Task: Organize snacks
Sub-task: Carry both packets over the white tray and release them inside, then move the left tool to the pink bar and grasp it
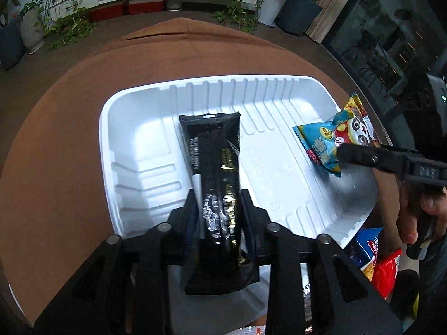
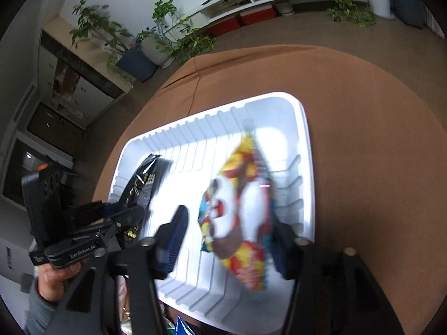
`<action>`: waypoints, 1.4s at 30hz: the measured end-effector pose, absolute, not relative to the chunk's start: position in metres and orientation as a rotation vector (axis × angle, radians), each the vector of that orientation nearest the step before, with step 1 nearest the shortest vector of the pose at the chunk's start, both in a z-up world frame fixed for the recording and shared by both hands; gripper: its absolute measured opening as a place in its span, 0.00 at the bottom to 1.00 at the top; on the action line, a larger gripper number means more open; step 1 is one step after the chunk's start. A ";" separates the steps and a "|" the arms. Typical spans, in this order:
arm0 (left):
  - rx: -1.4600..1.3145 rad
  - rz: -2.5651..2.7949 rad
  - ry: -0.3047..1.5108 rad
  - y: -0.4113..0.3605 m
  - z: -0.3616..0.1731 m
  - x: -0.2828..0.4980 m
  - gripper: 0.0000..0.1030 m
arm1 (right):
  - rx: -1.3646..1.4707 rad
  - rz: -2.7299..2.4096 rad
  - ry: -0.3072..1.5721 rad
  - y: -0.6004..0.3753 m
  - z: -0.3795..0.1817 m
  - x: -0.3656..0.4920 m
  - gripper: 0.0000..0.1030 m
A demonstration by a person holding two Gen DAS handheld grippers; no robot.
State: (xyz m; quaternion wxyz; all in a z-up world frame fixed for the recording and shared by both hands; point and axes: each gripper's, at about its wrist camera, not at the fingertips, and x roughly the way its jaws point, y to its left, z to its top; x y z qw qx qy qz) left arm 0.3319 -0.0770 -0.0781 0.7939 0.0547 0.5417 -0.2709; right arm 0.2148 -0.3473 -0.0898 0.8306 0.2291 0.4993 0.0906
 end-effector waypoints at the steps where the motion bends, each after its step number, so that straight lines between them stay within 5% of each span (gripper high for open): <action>1: 0.117 -0.581 1.158 -0.077 -0.077 0.331 0.43 | 0.474 0.192 1.065 -0.345 -0.089 0.220 0.69; 2: 0.117 -0.581 1.149 -0.077 -0.076 0.330 0.58 | 0.462 0.189 1.071 -0.343 -0.090 0.218 0.70; 4: 0.119 -0.568 1.126 -0.076 -0.071 0.329 0.67 | 0.444 0.188 1.082 -0.340 -0.089 0.215 0.71; 16: 0.066 -0.590 1.010 -0.057 -0.028 0.316 0.73 | 0.693 0.309 1.100 -0.346 -0.068 0.198 0.79; 26: 0.060 -0.517 0.895 -0.020 0.018 0.259 1.00 | 0.634 0.355 1.012 -0.314 -0.014 0.156 0.83; 29: 0.074 -0.507 0.855 -0.008 0.030 0.229 1.00 | 0.593 0.308 0.950 -0.304 -0.001 0.130 0.91; 42: 0.320 -0.524 0.766 0.001 0.026 0.063 1.00 | 0.387 0.128 0.797 -0.238 0.002 -0.005 0.95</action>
